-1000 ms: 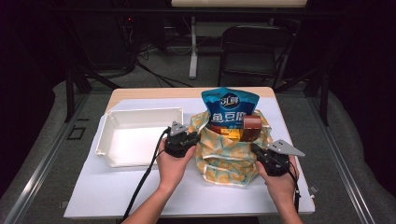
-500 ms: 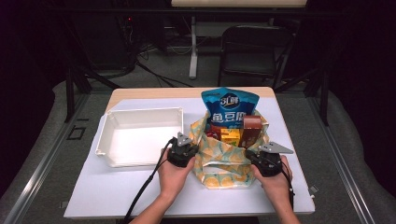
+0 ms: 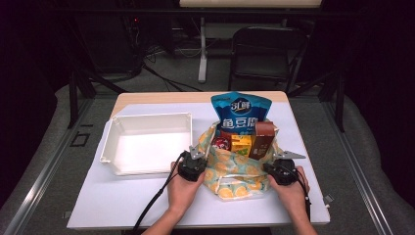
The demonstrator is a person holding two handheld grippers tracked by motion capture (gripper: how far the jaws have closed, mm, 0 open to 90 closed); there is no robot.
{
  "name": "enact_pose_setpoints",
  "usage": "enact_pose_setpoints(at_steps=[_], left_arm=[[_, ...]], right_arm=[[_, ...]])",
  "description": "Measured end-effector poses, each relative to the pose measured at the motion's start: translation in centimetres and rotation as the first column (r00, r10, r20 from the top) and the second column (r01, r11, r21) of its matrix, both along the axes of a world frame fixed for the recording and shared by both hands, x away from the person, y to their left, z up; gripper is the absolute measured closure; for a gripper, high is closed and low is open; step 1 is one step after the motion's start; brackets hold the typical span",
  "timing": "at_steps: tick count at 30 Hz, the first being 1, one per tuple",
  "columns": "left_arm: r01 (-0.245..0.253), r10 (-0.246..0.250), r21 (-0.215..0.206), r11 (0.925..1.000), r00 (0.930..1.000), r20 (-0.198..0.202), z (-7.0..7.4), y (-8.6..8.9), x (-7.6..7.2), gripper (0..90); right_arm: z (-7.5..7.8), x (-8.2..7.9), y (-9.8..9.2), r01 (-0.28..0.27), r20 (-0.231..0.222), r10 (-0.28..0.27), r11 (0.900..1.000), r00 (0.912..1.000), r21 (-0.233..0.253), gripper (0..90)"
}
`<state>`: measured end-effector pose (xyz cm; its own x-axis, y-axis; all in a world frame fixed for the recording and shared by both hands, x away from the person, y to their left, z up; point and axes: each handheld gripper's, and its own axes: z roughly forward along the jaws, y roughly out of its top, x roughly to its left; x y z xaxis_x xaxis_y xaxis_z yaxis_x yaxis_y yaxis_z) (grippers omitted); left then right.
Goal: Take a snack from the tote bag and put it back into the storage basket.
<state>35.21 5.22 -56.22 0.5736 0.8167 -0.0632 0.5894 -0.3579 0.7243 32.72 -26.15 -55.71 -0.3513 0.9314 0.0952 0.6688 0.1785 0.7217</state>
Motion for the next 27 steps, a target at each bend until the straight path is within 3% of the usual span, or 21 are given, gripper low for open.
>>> enact_pose_setpoints(at_steps=[2, 4, 5, 8, 11, 13, 14, 16, 19, 20, 21, 24, 25, 26, 27], left_arm=[[0.003, -0.003, -0.029, 0.9996, 1.0000, 0.000, 0.4, 0.4, -0.3, 85.0], [0.002, 0.000, -0.056, 0.9984, 0.9995, 0.033, 1.2, 0.5, -0.9, 80.0], [0.010, -0.007, -0.073, 0.9973, 0.9990, 0.044, 1.7, 0.6, -1.1, 78.8], [0.014, -0.003, -0.121, 0.9926, 0.9961, 0.088, 3.4, 0.9, -1.7, 73.4], [0.018, 0.008, -0.180, 0.9835, 0.9891, 0.147, 5.0, 0.9, -2.2, 65.9], [0.039, 0.003, -0.227, 0.9732, 0.9833, 0.182, 6.0, 0.7, -2.5, 60.5], [0.061, -0.013, -0.238, 0.9694, 0.9801, 0.198, 6.5, 0.4, -2.6, 58.0], [0.078, -0.029, -0.228, 0.9705, 0.9767, 0.213, 7.0, -0.4, -2.7, 54.2], [0.094, -0.046, -0.219, 0.9712, 0.9762, 0.212, 7.1, -1.6, -2.2, 48.5], [0.091, -0.044, -0.213, 0.9727, 0.9756, 0.215, 7.0, -2.0, -1.9, 48.0], [0.089, -0.043, -0.217, 0.9721, 0.9766, 0.211, 7.0, -2.3, -1.6, 47.9], [0.103, -0.054, -0.233, 0.9672, 0.9772, 0.205, 6.9, -3.2, -1.1, 49.9], [0.111, -0.062, -0.231, 0.9666, 0.9762, 0.208, 6.9, -3.5, -0.9, 51.8], [0.118, -0.070, -0.221, 0.9681, 0.9748, 0.212, 7.0, -3.8, -0.8, 54.0], [0.120, -0.072, -0.220, 0.9682, 0.9743, 0.213, 7.0, -4.0, -0.6, 57.4]], right_arm=[[0.0, -0.1, 0.2, 0.006, 0.005, -0.006, 1.000, 1.0000, 0.008, 90.0], [0.4, -0.3, -0.1, -0.016, -0.003, 0.016, 0.999, 0.9999, -0.035, 90.0], [0.3, -0.4, 0.1, -0.009, 0.015, 0.009, 1.000, 0.9998, -0.004, 90.0], [0.5, -0.5, 0.0, -0.010, 0.029, 0.010, 1.000, 0.9995, 0.007, 90.0], [0.7, -0.6, 0.1, -0.007, 0.039, 0.006, 1.000, 0.9992, 0.018, 90.0], [0.8, -0.7, 0.2, -0.007, 0.045, 0.007, 1.000, 0.9990, 0.014, 90.0], [1.1, -0.8, 0.1, -0.016, 0.033, 0.016, 1.000, 0.9993, -0.014, 90.0], [0.9, -0.8, 0.4, -0.010, 0.053, 0.009, 1.000, 0.9986, 0.018, 90.0], [1.1, -1.0, 0.4, -0.018, 0.054, 0.017, 1.000, 0.9984, 0.017, 90.0], [1.4, -1.1, 0.3, -0.033, 0.050, 0.033, 0.999, 0.9982, -0.003, 90.0], [1.3, -1.2, 0.6, -0.031, 0.072, 0.029, 0.999, 0.9970, 0.027, 90.0], [1.7, -1.6, 0.9, -0.060, 0.099, 0.057, 0.998, 0.9935, 0.033, 90.0], [2.1, -1.9, 0.7, -0.084, 0.099, 0.083, 0.996, 0.9917, 0.006, 90.0], [2.1, -2.0, 1.0, -0.089, 0.129, 0.084, 0.995, 0.9881, 0.037, 90.0], [2.3, -2.2, 1.0, -0.104, 0.137, 0.099, 0.994, 0.9857, 0.033, 90.0]])
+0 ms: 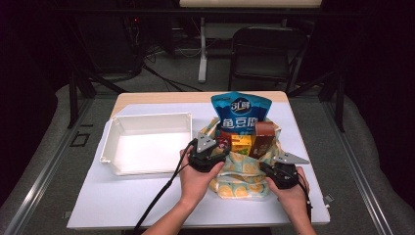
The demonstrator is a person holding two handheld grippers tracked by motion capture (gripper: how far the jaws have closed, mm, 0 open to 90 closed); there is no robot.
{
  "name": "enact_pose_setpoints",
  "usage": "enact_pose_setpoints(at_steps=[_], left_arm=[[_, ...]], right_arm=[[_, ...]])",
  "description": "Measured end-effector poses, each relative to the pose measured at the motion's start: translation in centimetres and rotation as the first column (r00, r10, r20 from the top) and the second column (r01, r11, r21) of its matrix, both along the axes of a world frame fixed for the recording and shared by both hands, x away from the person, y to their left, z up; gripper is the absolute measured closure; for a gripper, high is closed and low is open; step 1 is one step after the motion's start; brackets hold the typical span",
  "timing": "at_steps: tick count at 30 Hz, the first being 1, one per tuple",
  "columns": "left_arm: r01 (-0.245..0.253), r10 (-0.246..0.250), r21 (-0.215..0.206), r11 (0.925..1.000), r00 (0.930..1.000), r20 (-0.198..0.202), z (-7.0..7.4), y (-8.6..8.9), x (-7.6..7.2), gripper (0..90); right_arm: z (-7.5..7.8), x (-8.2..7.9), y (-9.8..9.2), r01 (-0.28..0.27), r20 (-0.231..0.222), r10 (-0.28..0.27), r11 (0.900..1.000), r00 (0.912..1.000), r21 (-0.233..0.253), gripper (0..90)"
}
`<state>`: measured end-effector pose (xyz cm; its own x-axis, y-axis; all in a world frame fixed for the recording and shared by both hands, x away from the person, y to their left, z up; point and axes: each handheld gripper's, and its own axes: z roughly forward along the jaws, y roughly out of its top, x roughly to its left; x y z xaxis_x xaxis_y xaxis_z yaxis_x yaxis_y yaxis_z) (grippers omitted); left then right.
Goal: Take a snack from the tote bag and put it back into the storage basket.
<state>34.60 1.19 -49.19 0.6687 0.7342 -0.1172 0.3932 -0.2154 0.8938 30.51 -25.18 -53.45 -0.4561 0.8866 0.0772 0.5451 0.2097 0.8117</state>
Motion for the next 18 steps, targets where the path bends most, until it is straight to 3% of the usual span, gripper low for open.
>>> enact_pose_setpoints(at_steps=[4, 8, 10, 14, 18], left_arm=[[0.001, 0.000, 0.001, 1.0000, 0.9997, -0.026, -0.2, -0.3, 1.1, 73.8], [0.009, -0.007, 0.040, 0.9992, 0.9979, -0.065, -1.1, -0.5, 1.9, 79.3], [0.031, -0.028, 0.046, 0.9984, 0.9964, -0.080, -1.6, -0.5, 1.6, 82.2], [0.065, -0.061, 0.074, 0.9951, 0.9959, -0.067, -2.2, -0.3, 0.6, 86.9], [0.025, -0.019, 0.071, 0.9972, 0.9967, -0.079, -3.2, 0.8, -0.4, 90.0]], right_arm=[[0.4, -0.5, -0.1, -0.025, 0.028, 0.025, 1.000, 0.9993, 0.008, 90.0], [0.5, -0.7, -0.2, -0.042, 0.046, 0.041, 0.999, 0.9981, 0.014, 90.0], [0.7, -0.8, -0.1, -0.049, 0.059, 0.048, 0.999, 0.9971, 0.018, 90.0], [0.8, -0.9, 0.1, -0.053, 0.075, 0.051, 0.998, 0.9958, 0.021, 90.0], [0.6, -0.9, 0.2, -0.054, 0.059, 0.053, 0.998, 0.9969, 0.015, 90.0]])
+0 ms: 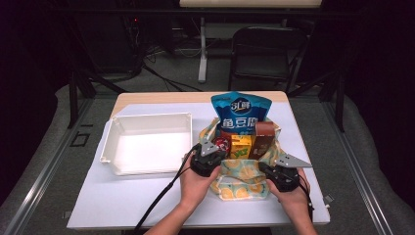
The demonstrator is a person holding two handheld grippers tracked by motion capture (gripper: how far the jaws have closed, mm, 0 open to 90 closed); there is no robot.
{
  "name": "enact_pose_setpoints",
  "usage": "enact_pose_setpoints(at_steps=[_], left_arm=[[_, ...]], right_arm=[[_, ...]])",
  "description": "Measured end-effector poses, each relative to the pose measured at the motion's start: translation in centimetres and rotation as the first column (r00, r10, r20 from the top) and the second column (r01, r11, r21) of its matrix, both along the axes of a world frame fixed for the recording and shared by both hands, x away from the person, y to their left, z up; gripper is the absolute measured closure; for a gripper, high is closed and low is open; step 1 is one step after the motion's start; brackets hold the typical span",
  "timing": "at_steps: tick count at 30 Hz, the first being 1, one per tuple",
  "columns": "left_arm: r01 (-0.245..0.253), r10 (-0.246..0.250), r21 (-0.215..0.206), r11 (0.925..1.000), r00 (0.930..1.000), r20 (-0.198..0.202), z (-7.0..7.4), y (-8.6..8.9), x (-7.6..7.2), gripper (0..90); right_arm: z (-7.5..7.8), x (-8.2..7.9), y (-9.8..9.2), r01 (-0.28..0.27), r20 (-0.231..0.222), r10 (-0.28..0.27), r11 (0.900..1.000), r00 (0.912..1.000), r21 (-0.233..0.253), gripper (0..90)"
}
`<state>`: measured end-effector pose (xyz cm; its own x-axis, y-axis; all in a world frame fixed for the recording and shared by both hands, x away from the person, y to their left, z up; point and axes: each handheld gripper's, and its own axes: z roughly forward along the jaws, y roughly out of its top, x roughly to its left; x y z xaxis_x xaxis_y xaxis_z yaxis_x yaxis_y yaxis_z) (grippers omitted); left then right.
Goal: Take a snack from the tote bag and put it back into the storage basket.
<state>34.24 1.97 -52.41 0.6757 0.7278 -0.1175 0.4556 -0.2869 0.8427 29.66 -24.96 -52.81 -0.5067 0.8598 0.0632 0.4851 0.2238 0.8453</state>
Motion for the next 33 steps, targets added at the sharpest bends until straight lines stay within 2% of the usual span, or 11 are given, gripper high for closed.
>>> enact_pose_setpoints(at_steps=[6, 9, 12, 14, 16, 19, 23, 25, 27, 30, 33], left_arm=[[-0.066, 0.067, 0.013, 0.9977, 0.9939, -0.088, -2.8, 1.5, 0.4, 89.6], [-0.073, 0.077, 0.034, 0.9967, 0.9874, -0.138, -3.9, 1.4, 0.8, 89.1], [-0.059, 0.065, 0.045, 0.9972, 0.9884, -0.137, -3.9, 1.3, 1.0, 87.4], [-0.057, 0.060, 0.033, 0.9979, 0.9892, -0.133, -3.8, 1.3, 0.8, 84.3], [-0.054, 0.054, -0.001, 0.9985, 0.9945, -0.090, -3.3, 1.5, 0.3, 80.9], [-0.048, 0.048, -0.019, 0.9986, 0.9985, -0.028, -2.0, 1.8, -0.8, 76.6], [-0.057, 0.059, -0.054, 0.9969, 0.9978, 0.031, -0.3, 2.5, -2.0, 70.5], [-0.071, 0.075, -0.075, 0.9947, 0.9953, 0.060, 0.5, 3.0, -2.4, 66.1], [-0.070, 0.079, -0.102, 0.9923, 0.9937, 0.079, 1.1, 3.5, -2.6, 63.9], [-0.097, 0.109, -0.115, 0.9886, 0.9890, 0.100, 1.7, 4.2, -2.4, 58.8], [-0.142, 0.151, -0.128, 0.9817, 0.9861, 0.069, 1.6, 4.6, -1.7, 52.3]], right_arm=[[-1.0, 0.5, 0.5, 0.019, -0.054, -0.020, 1.000, 0.9983, -0.022, 90.0], [-1.8, 1.0, 0.6, 0.052, -0.105, -0.060, 0.995, 0.9927, -0.082, 90.0], [-2.7, 1.7, 0.1, 0.100, -0.168, -0.114, 0.991, 0.9793, -0.091, 90.0], [-2.8, 1.8, -0.4, 0.106, -0.184, -0.118, 0.992, 0.9758, -0.075, 87.8], [-2.3, 1.5, -0.6, 0.100, -0.147, -0.101, 0.995, 0.9839, -0.018, 78.2], [-0.8, 0.6, -1.1, 0.090, -0.076, -0.088, 0.996, 0.9932, 0.026, 69.8], [1.3, -0.5, -2.2, 0.103, 0.015, -0.104, 0.992, 0.9944, 0.077, 65.3], [2.2, -0.8, -2.8, 0.122, 0.049, -0.127, 0.988, 0.9907, 0.097, 64.6], [3.4, -1.0, -3.5, 0.137, 0.069, -0.151, 0.976, 0.9861, 0.171, 64.0], [4.8, -0.9, -3.8, 0.179, 0.127, -0.200, 0.971, 0.9715, 0.159, 61.9], [4.8, 0.1, -3.8, 0.229, 0.139, -0.250, 0.962, 0.9584, 0.150, 58.4]])
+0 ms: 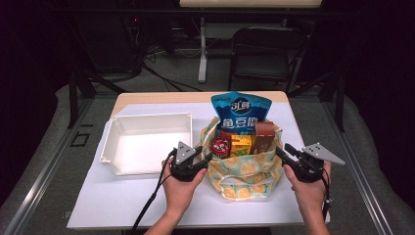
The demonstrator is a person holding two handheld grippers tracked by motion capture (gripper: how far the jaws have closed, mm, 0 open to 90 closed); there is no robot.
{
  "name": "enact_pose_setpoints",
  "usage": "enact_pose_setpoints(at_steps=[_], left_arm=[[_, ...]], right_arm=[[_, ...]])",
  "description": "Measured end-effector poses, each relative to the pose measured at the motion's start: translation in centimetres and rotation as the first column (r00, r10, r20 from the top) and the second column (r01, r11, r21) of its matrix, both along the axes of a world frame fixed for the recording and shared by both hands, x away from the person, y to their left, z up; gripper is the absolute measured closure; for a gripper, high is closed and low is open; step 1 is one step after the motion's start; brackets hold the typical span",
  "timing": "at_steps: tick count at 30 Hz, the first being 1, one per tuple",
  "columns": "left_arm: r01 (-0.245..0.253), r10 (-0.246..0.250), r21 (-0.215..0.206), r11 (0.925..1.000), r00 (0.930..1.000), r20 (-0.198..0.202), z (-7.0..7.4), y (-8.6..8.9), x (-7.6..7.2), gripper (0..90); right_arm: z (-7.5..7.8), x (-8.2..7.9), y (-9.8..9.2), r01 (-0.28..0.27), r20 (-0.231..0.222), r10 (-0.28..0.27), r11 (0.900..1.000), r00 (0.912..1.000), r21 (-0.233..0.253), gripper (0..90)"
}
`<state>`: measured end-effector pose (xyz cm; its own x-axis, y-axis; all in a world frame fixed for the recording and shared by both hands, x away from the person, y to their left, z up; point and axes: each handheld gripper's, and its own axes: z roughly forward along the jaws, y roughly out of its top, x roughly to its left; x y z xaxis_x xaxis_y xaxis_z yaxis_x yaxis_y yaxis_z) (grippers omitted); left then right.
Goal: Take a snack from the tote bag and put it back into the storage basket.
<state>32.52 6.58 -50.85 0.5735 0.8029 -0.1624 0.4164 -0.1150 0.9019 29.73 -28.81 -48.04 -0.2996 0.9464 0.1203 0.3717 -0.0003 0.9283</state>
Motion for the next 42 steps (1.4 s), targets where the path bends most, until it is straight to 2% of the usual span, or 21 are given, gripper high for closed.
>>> enact_pose_setpoints(at_steps=[2, 4, 6, 10, 13, 15, 17, 18, 20, 23, 26, 30, 32, 33, 34, 35, 37, 39, 41, 42], left_arm=[[-0.006, 0.006, 0.000, 1.0000, 0.9994, -0.033, -0.4, 0.0, 0.6, 50.4], [-0.008, 0.008, 0.015, 0.9999, 0.9991, -0.041, -0.8, -0.2, 0.9, 53.4], [-0.008, 0.010, 0.035, 0.9994, 0.9983, -0.057, -1.2, -0.4, 1.2, 60.5], [-0.004, 0.009, 0.047, 0.9989, 0.9938, -0.111, -2.1, -0.6, 1.7, 76.0], [0.006, 0.004, 0.071, 0.9975, 0.9907, -0.136, -2.7, -0.9, 2.0, 83.7], [0.019, -0.006, 0.086, 0.9961, 0.9874, -0.158, -3.1, -1.1, 2.1, 88.3], [0.022, -0.005, 0.104, 0.9943, 0.9865, -0.164, -3.5, -1.3, 2.3, 89.7], [0.032, -0.011, 0.116, 0.9928, 0.9842, -0.176, -3.6, -1.4, 2.3, 90.0], [0.036, -0.011, 0.128, 0.9911, 0.9820, -0.188, -4.1, -1.5, 2.6, 90.0], [0.043, -0.009, 0.153, 0.9872, 0.9761, -0.217, -4.9, -1.6, 2.9, 90.0], [0.047, -0.002, 0.184, 0.9819, 0.9713, -0.238, -5.7, -1.9, 3.1, 90.0], [0.050, -0.002, 0.182, 0.9820, 0.9666, -0.256, -5.8, -1.8, 3.3, 90.0], [0.046, 0.002, 0.186, 0.9815, 0.9682, -0.250, -5.8, -1.8, 3.3, 90.0], [0.051, -0.001, 0.194, 0.9797, 0.9689, -0.248, -5.8, -1.8, 3.2, 90.0], [0.049, 0.001, 0.202, 0.9782, 0.9711, -0.239, -5.8, -1.9, 3.1, 90.0], [0.046, 0.003, 0.212, 0.9762, 0.9737, -0.228, -5.8, -2.0, 3.0, 90.0], [0.044, 0.005, 0.206, 0.9776, 0.9729, -0.231, -5.8, -1.9, 3.0, 90.0], [0.047, -0.001, 0.183, 0.9820, 0.9697, -0.244, -5.9, -1.7, 3.2, 90.0], [0.047, -0.001, 0.178, 0.9829, 0.9687, -0.248, -5.9, -1.6, 3.2, 90.0], [0.048, -0.001, 0.185, 0.9815, 0.9700, -0.243, -5.9, -1.7, 3.2, 90.0]], right_arm=[[-0.3, 0.9, -0.2, 0.032, -0.010, -0.032, 0.999, 0.9994, -0.003, 55.2], [-0.6, 1.9, -0.3, 0.071, -0.011, -0.071, 0.997, 0.9974, -0.006, 54.6], [-0.7, 2.9, -0.6, 0.086, -0.024, -0.085, 0.996, 0.9961, 0.018, 54.5], [-0.5, 4.6, -0.5, 0.071, -0.031, -0.071, 0.997, 0.9970, 0.007, 55.9], [-0.9, 6.1, -0.1, 0.058, -0.050, -0.058, 0.998, 0.9970, -0.002, 63.1], [-1.6, 6.8, 0.1, 0.044, -0.075, -0.044, 0.999, 0.9962, 0.006, 73.3], [-2.4, 7.3, 0.3, 0.039, -0.092, -0.038, 0.999, 0.9951, 0.006, 82.2], [-2.8, 7.6, 0.4, 0.026, -0.117, -0.025, 1.000, 0.9928, 0.007, 86.8], [-3.6, 8.0, 0.5, 0.023, -0.144, -0.022, 1.000, 0.9893, 0.005, 89.9], [-4.8, 8.6, 0.4, 0.030, -0.189, -0.028, 1.000, 0.9817, 0.004, 90.0], [-5.9, 9.1, 0.3, 0.030, -0.234, -0.035, 0.999, 0.9716, -0.026, 90.0], [-7.4, 9.6, 0.0, 0.046, -0.286, -0.056, 0.998, 0.9565, -0.042, 90.0], [-8.4, 9.8, -0.2, 0.060, -0.327, -0.081, 0.995, 0.9414, -0.075, 90.0], [-8.5, 9.7, -0.4, 0.058, -0.327, -0.075, 0.996, 0.9422, -0.061, 90.0], [-8.5, 9.7, -0.5, 0.066, -0.334, -0.078, 0.997, 0.9393, -0.048, 90.0], [-8.4, 9.8, -0.5, 0.065, -0.337, -0.079, 0.996, 0.9383, -0.053, 90.0], [-8.3, 9.7, -0.4, 0.065, -0.330, -0.085, 0.995, 0.9403, -0.072, 89.0], [-8.2, 9.4, -0.4, 0.078, -0.314, -0.097, 0.994, 0.9444, -0.070, 76.7], [-7.6, 8.6, -0.8, 0.109, -0.266, -0.110, 0.994, 0.9577, -0.021, 66.1], [-7.3, 8.1, -0.8, 0.127, -0.216, -0.114, 0.991, 0.9696, 0.044, 62.0]])
